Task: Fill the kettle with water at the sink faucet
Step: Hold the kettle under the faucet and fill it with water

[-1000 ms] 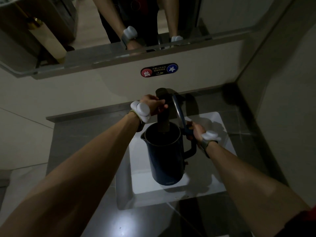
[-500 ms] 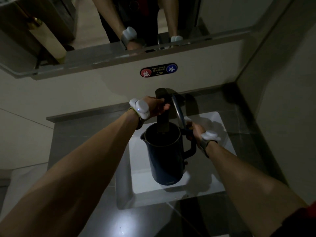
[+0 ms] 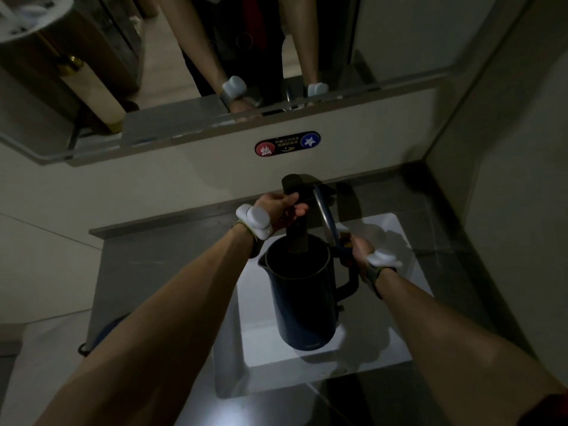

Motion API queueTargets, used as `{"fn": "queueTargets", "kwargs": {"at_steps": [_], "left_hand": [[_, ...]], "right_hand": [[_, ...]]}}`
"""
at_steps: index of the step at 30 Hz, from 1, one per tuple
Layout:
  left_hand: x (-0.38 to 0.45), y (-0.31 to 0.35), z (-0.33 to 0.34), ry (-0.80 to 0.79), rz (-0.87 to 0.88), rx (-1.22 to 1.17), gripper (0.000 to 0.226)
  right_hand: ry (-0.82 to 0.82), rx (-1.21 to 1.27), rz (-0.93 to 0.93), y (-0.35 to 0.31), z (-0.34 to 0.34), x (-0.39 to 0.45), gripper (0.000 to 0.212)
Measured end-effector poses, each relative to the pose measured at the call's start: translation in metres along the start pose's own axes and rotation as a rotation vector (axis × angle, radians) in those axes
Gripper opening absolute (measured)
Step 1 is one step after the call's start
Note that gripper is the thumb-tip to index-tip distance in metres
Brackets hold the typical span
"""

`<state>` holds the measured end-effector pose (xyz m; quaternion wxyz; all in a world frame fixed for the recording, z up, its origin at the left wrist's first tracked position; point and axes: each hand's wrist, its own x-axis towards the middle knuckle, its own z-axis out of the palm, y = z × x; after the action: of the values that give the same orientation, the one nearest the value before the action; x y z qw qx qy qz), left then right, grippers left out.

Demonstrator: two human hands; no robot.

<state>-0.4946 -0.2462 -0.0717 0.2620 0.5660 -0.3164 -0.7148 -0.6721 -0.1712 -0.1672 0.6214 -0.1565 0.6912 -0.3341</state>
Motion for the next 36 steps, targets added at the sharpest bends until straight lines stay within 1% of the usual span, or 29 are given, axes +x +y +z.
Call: {"fn": "queueTargets", "kwargs": {"at_steps": [2, 4, 6, 9, 13, 17, 18, 21, 24, 26, 28, 31, 33, 36], "left_hand": [[0.0012, -0.0022, -0.001, 0.012, 0.004, -0.001, 0.015], [0.0014, -0.0037, -0.001, 0.011, 0.003, 0.008, 0.016], [0.0017, -0.0039, -0.0012, 0.012, -0.004, 0.014, 0.017], [0.0012, -0.0032, -0.002, 0.015, -0.003, 0.013, 0.018], [0.0007, -0.0032, -0.0024, 0.015, 0.0, 0.011, 0.018], [0.0014, -0.0039, -0.0021, 0.015, 0.01, 0.031, 0.019], [0.0015, -0.0042, -0.0022, 0.018, 0.012, 0.035, 0.019], [0.0012, -0.0043, -0.002, 0.025, 0.012, 0.039, 0.02], [0.0008, -0.0043, -0.0017, 0.03, 0.012, 0.05, 0.018], [0.0011, -0.0044, -0.0017, 0.029, 0.009, 0.044, 0.017], [0.0014, -0.0039, -0.0018, 0.033, 0.002, 0.042, 0.016], [0.0019, -0.0028, -0.0016, 0.034, -0.003, 0.046, 0.017], [0.0025, -0.003, -0.0019, 0.032, -0.004, 0.046, 0.017], [0.0029, -0.0041, -0.0038, 0.038, -0.008, 0.054, 0.019]], "right_hand": [[-0.005, 0.015, 0.027, 0.0017, -0.0022, -0.0005, 0.032], [-0.048, 0.029, 0.027, 0.0046, -0.0045, -0.0003, 0.029], [-0.055, -0.052, -0.005, 0.0037, -0.0036, -0.0004, 0.027], [-0.005, -0.067, 0.011, 0.0025, 0.0018, 0.0004, 0.028], [-0.047, -0.153, -0.04, 0.004, -0.0011, 0.0051, 0.028], [-0.06, -0.215, -0.084, 0.0035, -0.0012, 0.0044, 0.02], [-0.06, -0.252, -0.093, 0.0041, -0.0005, 0.0049, 0.023], [-0.026, -0.251, -0.072, 0.0061, -0.0019, 0.0065, 0.031], [-0.027, -0.27, -0.081, 0.006, -0.0017, 0.0048, 0.033], [-0.004, -0.327, -0.1, 0.0058, -0.0018, 0.0014, 0.032], [-0.027, -0.325, -0.117, 0.0052, -0.0016, 0.0, 0.033], [-0.054, -0.433, -0.136, 0.0034, -0.0019, -0.0027, 0.037], [-0.052, -0.391, -0.138, 0.0039, -0.0025, -0.0017, 0.035], [-0.024, -0.233, -0.065, 0.0054, -0.0034, 0.0004, 0.032]]}}
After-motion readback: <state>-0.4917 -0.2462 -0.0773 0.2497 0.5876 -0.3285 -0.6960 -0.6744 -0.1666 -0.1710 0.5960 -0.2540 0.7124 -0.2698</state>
